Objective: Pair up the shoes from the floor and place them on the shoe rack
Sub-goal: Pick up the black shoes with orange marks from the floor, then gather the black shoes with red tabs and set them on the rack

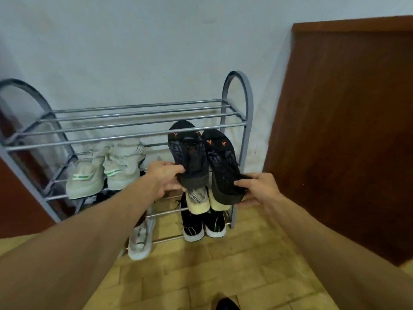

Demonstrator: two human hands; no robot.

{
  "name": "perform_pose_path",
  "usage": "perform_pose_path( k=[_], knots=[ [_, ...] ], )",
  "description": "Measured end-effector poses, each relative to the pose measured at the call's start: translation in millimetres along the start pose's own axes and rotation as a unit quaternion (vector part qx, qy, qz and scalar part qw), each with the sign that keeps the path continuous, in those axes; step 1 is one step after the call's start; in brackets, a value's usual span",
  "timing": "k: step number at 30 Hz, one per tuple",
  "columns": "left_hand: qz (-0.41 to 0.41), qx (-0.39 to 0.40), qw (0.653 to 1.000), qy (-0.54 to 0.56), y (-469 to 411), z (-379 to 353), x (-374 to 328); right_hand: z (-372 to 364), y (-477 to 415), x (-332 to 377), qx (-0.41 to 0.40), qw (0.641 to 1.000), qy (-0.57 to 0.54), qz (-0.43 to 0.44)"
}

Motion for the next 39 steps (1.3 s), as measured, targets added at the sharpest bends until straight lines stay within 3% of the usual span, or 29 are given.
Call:
perform_pose_path(
  k=[10, 16, 19, 23, 26, 29, 33, 37, 39],
  knots=[
    [0.029, 0.009, 0.999, -0.032, -82.6, -1.4, -2.2, -23.2, -91.0, 24.0, -0.043, 0.999, 0.019, -0.001],
    [0.009, 0.001, 0.996, -0.090, -93.4, -5.2, 2.1, -27.7, -104.1, 24.1, -0.090, 0.995, 0.046, 0.000],
    [-0.003, 0.010, 0.997, -0.081, -82.2, -13.4, 9.2, -33.0, -100.7, 20.0, -0.069, 0.997, 0.044, 0.010],
    [-0.077, -0.064, 0.991, -0.084, -56.5, -25.0, 13.0, -33.2, -82.0, 12.9, -0.055, 0.997, 0.033, 0.031],
    [-0.141, -0.122, 0.977, -0.107, -27.0, -37.4, 20.1, -19.8, -54.3, 0.2, -0.066, 0.984, 0.159, 0.041],
    [-0.186, -0.072, 0.967, -0.159, 8.8, -59.2, 37.9, -9.0, -28.4, -19.9, -0.032, 0.956, 0.288, 0.048],
    [-0.119, 0.070, 0.965, -0.223, 51.6, -86.1, 76.7, -0.1, 3.7, -51.5, 0.018, 0.900, 0.433, 0.054],
    [-0.115, 0.138, 0.916, -0.358, 79.2, -98.2, 130.7, 10.9, 22.8, -109.1, 0.025, 0.829, 0.558, 0.006],
    [-0.083, 0.178, 0.903, -0.382, 89.6, -99.1, 160.9, 15.2, 27.8, -146.3, 0.040, 0.820, 0.569, -0.052]
  ],
)
Point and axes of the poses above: each hand's wrist, its own y-axis away from the middle knuckle, its own z-axis out of the back of the hand, x = y × z, the point moved 4 cm from there along -y, towards the middle knuckle, and after that the axes turned 5 degrees about y, right-handed, at the moved point
